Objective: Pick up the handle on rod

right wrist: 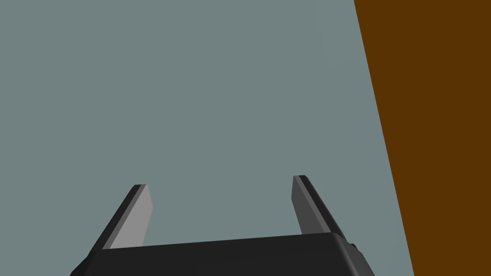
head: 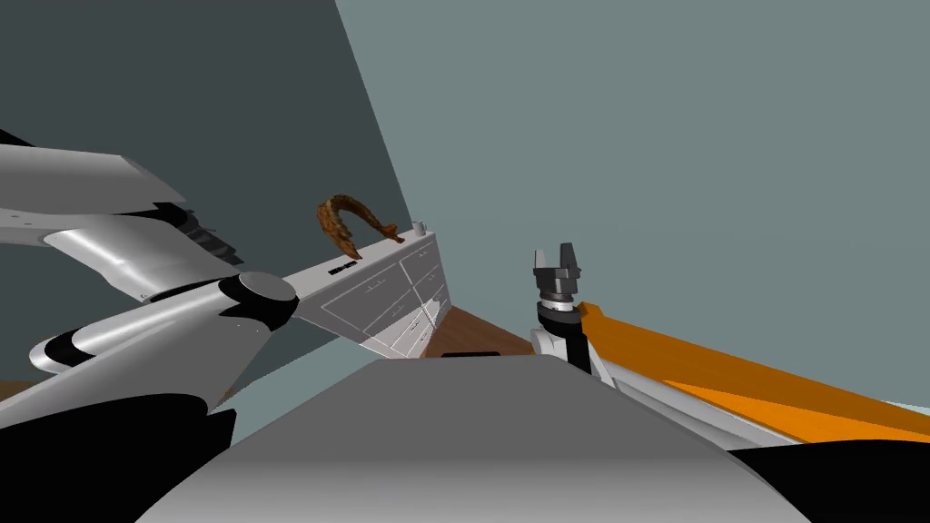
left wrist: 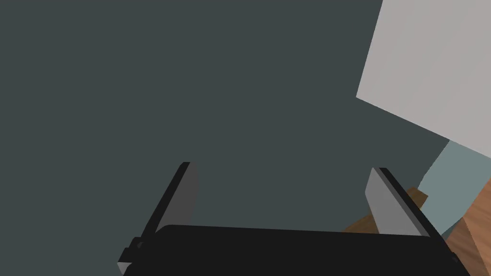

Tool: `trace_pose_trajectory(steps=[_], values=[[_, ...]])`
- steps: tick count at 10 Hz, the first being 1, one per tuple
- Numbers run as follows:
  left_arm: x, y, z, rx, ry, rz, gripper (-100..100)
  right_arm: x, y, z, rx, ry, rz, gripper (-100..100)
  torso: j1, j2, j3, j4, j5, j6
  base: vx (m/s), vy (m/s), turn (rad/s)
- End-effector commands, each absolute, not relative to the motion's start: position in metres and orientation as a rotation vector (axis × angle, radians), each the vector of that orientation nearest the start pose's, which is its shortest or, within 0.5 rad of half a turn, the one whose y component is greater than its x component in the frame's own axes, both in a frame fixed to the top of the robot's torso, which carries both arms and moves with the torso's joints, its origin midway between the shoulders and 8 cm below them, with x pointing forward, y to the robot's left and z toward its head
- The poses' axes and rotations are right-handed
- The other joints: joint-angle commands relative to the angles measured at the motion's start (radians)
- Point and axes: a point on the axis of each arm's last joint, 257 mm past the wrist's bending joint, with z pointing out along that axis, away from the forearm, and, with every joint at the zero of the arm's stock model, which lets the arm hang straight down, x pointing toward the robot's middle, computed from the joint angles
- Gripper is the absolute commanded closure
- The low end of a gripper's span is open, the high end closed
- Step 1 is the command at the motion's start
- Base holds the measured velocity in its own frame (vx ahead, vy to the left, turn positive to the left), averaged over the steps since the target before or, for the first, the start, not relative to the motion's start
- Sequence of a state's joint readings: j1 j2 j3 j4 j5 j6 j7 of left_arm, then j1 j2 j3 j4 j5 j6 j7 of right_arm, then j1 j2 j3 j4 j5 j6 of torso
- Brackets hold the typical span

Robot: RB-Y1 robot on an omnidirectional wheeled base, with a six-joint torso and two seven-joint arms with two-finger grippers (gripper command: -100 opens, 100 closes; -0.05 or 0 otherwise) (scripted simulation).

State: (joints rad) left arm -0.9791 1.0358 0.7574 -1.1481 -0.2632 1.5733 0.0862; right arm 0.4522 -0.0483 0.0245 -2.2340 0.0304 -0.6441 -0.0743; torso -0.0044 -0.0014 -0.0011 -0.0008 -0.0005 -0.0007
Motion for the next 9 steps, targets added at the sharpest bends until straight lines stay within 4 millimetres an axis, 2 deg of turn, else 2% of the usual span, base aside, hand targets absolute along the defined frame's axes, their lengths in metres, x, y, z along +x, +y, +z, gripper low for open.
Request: trace_pose_trajectory(steps=[1,5,6,7,8,9], values=[[0.356,0.763,0.083,-2.247,0.439,-0.265,-100,0.332,-0.254,0.044,0.517,0.558,1.430,0,0.000,0.000,0.000,0.000,0.000,0.000,0.048,-0.052,-0.118],[0.344,0.748,0.040,-2.445,0.442,-0.243,-100,0.332,-0.254,0.044,0.517,0.558,1.430,0,0.001,0.000,0.000,0.000,0.000,0.000,0.041,-0.048,-0.108],[0.343,0.744,0.035,-2.468,0.449,-0.234,-100,0.332,-0.254,0.044,0.517,0.558,1.430,0,0.001,-0.001,0.000,0.000,0.000,0.000,0.039,-0.034,-0.062],[0.339,0.736,0.021,-2.539,0.448,-0.228,-100,0.332,-0.254,0.044,0.517,0.558,1.430,0,0.001,0.000,0.000,0.000,0.000,0.000,0.051,-0.042,-0.111],[0.338,0.734,0.018,-2.551,0.452,-0.223,-100,0.332,-0.254,0.044,0.517,0.558,1.430,0,0.001,-0.001,0.000,0.000,0.000,0.000,0.042,-0.032,-0.061],[0.334,0.724,0.004,-2.626,0.457,-0.209,-100,0.332,-0.254,0.044,0.517,0.558,1.430,0,0.002,0.000,0.000,0.000,0.000,0.000,0.044,-0.026,-0.097]])
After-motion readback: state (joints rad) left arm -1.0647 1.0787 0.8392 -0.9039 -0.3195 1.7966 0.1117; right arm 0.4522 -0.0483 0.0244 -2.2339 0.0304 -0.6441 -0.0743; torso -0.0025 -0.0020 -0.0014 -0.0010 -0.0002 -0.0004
